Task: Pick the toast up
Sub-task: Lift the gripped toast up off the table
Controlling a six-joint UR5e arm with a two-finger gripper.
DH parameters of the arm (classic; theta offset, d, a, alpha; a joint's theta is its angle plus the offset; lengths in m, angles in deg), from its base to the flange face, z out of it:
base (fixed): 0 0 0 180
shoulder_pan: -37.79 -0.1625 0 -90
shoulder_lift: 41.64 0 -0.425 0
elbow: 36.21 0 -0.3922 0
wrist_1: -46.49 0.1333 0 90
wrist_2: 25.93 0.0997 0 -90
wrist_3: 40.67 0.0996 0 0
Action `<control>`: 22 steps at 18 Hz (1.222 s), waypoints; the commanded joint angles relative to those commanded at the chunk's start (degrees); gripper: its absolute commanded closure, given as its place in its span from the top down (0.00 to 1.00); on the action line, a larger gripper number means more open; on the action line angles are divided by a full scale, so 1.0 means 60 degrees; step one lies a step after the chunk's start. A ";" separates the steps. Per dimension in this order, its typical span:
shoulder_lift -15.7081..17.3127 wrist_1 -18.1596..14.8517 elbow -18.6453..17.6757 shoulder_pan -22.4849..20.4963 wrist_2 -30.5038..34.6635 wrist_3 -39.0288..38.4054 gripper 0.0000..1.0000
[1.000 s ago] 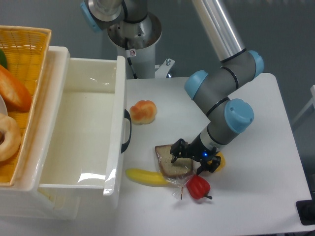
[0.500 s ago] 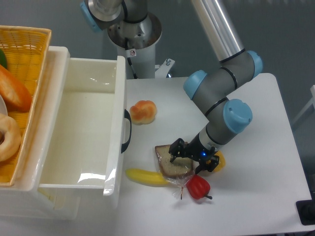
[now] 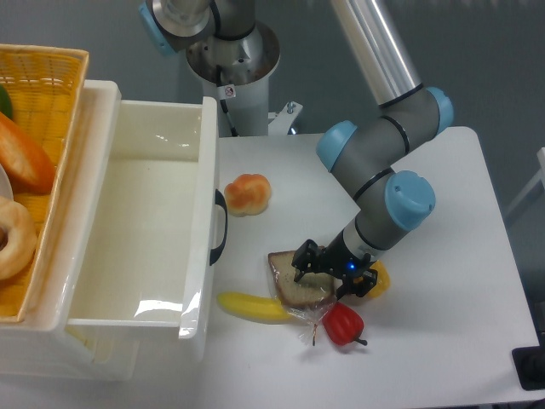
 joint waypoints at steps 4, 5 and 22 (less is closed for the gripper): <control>0.0000 0.0000 -0.0015 0.0015 0.0000 -0.0058 0.37; 0.0000 0.0000 -0.0015 0.0015 0.0000 -0.0059 0.34; 0.1653 -0.1200 -0.0015 -0.0277 0.0015 -0.0175 0.18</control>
